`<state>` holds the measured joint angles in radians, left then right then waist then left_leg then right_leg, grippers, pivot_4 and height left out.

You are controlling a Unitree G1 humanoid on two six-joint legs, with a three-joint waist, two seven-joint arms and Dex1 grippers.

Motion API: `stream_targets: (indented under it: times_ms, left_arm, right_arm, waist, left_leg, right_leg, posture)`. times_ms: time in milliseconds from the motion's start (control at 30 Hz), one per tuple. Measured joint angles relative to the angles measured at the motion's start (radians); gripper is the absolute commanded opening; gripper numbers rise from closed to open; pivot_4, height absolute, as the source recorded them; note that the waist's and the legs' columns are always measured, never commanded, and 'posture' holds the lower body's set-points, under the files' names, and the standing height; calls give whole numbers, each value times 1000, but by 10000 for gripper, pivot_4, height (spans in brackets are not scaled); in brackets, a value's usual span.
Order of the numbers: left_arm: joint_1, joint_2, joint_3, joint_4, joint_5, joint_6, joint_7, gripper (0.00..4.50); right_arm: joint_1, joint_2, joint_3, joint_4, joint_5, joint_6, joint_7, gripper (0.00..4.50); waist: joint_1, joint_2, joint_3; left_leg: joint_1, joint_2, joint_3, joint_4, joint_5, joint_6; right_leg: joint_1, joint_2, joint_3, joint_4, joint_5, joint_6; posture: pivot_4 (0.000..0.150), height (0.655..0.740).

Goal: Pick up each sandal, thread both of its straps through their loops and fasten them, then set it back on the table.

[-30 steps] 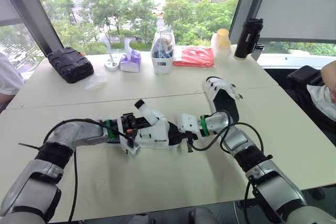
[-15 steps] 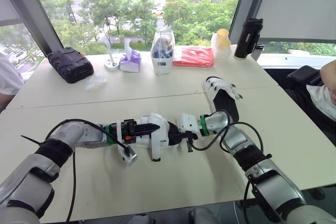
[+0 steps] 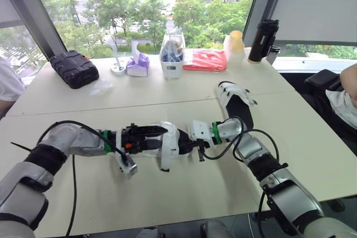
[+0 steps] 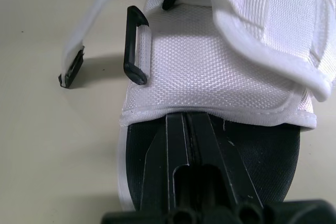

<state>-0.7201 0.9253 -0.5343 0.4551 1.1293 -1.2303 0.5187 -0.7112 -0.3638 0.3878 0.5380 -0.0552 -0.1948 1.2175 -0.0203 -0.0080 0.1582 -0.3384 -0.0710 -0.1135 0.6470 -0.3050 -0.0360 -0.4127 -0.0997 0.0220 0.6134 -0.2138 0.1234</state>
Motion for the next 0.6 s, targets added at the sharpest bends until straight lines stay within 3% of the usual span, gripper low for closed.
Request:
stream_targets:
  times_ms: [133, 233, 333, 400, 500, 600]
  left_arm:
    - [2, 55, 21, 34, -72, -41, -52, 38554]
    - [15, 96, 36, 104, -256, -77, -156, 38554]
    - [93, 127, -46, 135, -671, -27, -418, 38554]
    - [200, 152, -113, 45, -989, 101, -658, 38554]
    - [357, 184, -120, -213, -1466, 447, -995, 38554]
    - [441, 220, -61, -433, -1806, 808, -1188, 38554]
  right_arm:
    - [-3, 2, 0, 8, 0, -8, 1, 0]
    - [-5, 5, 0, 13, 0, -10, 2, 0]
    - [-7, 10, 0, 18, 0, -12, 3, 0]
    - [-9, 14, 1, 20, 0, -17, 2, 0]
    - [-12, 16, 3, 25, -1, -24, 2, 0]
    - [-13, 18, 5, 28, -1, -28, 2, 0]
  waist:
    - [-1, 0, 0]
    - [-2, 0, 0]
    - [-6, 1, 0]
    - [-14, 2, 1]
    - [-21, 1, 2]
    - [-23, 1, 2]
  left_leg:
    - [0, 0, 0, 0, 0, 0]
    - [0, 0, 0, 0, 0, 0]
    - [0, 1, 0, 0, 0, 0]
    - [-1, 4, 0, 0, -1, 1]
    - [-2, 6, 0, 0, -1, 2]
    - [-1, 7, 0, 0, -2, 3]
  right_leg:
    - [0, 0, 0, 0, 0, 0]
    - [0, 0, 0, 0, 0, 0]
    - [0, 0, 0, 0, 0, 0]
    - [-1, 0, 0, 1, -1, -1]
    - [-2, 0, 0, 1, -1, -2]
    - [-1, 1, -1, 1, -2, -3]
  posture:
    - [1500, 7400]
    - [1500, 7400]
    - [1500, 7400]
    - [1500, 7400]
    - [1500, 7400]
    - [1500, 7400]
